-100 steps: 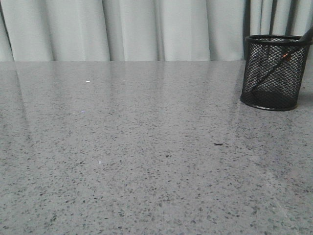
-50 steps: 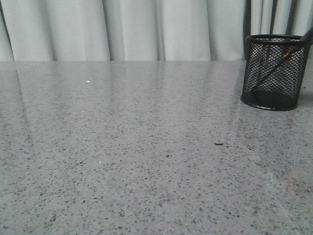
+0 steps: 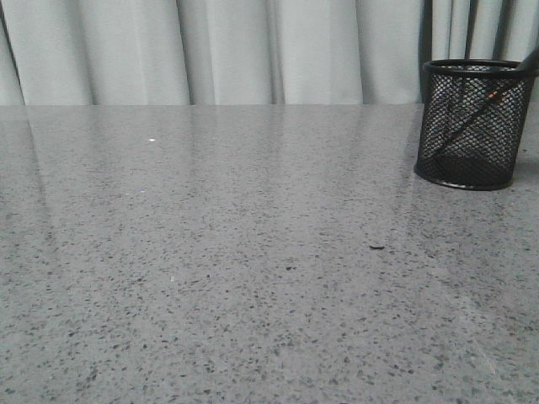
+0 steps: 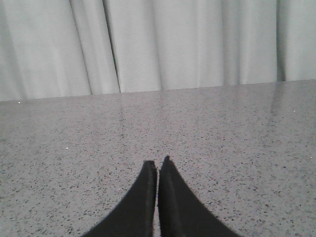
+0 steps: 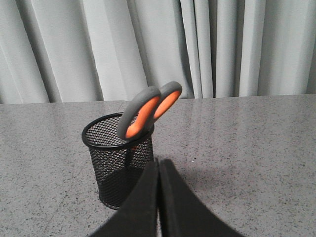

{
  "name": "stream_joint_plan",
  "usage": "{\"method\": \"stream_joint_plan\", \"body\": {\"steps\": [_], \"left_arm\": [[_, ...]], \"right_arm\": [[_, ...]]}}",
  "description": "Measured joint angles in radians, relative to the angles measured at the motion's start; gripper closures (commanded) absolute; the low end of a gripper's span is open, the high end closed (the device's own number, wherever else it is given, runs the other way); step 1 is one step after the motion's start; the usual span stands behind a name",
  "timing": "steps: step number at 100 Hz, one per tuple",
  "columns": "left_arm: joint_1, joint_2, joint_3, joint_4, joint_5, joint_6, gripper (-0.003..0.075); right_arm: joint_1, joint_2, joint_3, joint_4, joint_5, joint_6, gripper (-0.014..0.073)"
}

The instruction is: Put scissors into bucket

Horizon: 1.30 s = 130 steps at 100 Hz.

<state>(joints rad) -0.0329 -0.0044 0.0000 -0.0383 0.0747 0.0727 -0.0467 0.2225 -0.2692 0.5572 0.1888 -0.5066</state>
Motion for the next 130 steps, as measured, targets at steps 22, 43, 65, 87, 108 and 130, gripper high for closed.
{"method": "stream_joint_plan", "body": {"steps": [22,43,65,87,108,130], "left_arm": [[0.0,0.0,0.0,0.0,0.0,0.0,0.0741],[0.0,0.0,0.0,0.0,0.0,0.0,0.0741],[0.0,0.0,0.0,0.0,0.002,0.0,0.0741],[0.0,0.0,0.0,0.0,0.002,0.0,0.0741],[0.0,0.0,0.0,0.0,0.002,0.0,0.0741],[0.0,0.0,0.0,0.0,0.002,0.0,0.0741]], "right_arm": [[0.0,-0.005,0.052,-0.292,-0.016,0.231,0.0664],[0.0,-0.114,0.202,-0.495,-0.064,0.416,0.0664],[0.0,-0.229,0.28,-0.523,-0.075,0.429,0.0664],[0.0,-0.231,0.28,-0.535,-0.051,0.429,0.0664],[0.0,-0.231,0.28,-0.535,-0.051,0.429,0.0664],[0.0,-0.231,0.28,-0.535,-0.051,0.43,0.0664]]}}
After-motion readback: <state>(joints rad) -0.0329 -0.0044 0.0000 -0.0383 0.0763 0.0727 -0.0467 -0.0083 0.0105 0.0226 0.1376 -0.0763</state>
